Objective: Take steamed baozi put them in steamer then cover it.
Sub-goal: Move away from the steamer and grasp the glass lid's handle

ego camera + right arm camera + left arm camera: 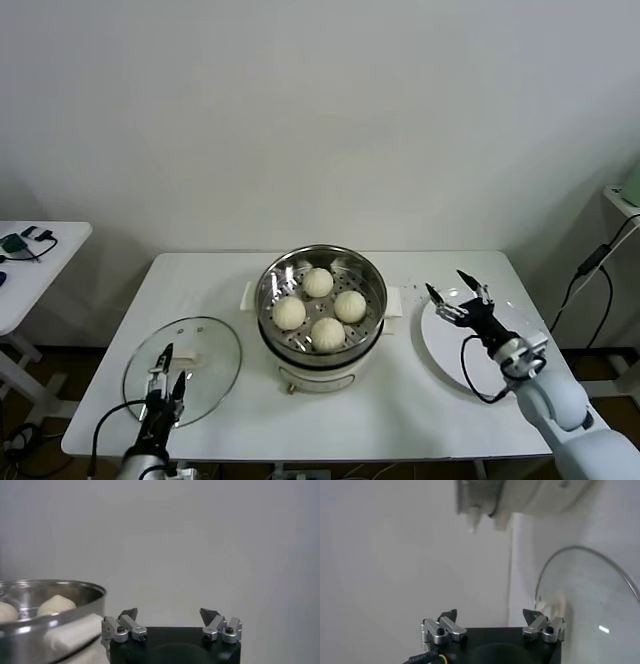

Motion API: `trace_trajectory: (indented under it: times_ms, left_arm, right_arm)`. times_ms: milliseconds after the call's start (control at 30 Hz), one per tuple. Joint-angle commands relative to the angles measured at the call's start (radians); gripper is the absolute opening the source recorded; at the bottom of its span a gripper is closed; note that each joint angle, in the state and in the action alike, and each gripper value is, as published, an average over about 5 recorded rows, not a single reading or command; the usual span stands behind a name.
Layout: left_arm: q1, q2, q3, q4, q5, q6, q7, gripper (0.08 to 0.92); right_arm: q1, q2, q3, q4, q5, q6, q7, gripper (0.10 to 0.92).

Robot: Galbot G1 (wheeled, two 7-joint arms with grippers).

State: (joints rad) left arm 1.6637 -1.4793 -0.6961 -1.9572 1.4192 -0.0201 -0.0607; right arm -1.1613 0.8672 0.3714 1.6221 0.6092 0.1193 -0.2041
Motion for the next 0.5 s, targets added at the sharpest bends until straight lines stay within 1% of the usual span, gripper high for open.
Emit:
trace_trajectory:
  times_ms: [33, 300, 500]
  left_arm:
    - [-0.179, 0.042, -0.007, 0.289, 0.213, -0.017, -0.049, 0.823]
    - [-0.271, 0.049, -0.011, 0.397, 0.187, -0.010, -0.096, 0.823]
    - [-0.334, 0.047, -0.010, 0.456, 0.196, -0.002, -0.125, 0.823]
  right_arm:
    - [-0.117, 0.036, 0.131, -0.011, -0.020, -0.007, -0.007, 0.823]
    - [-0.114, 0.047, 0.130, -0.035, -0.045, 0.002, -0.020, 0.823]
    - [-0.112, 0.051, 0.133, -0.047, -0.060, 0.010, -0.027, 0.823]
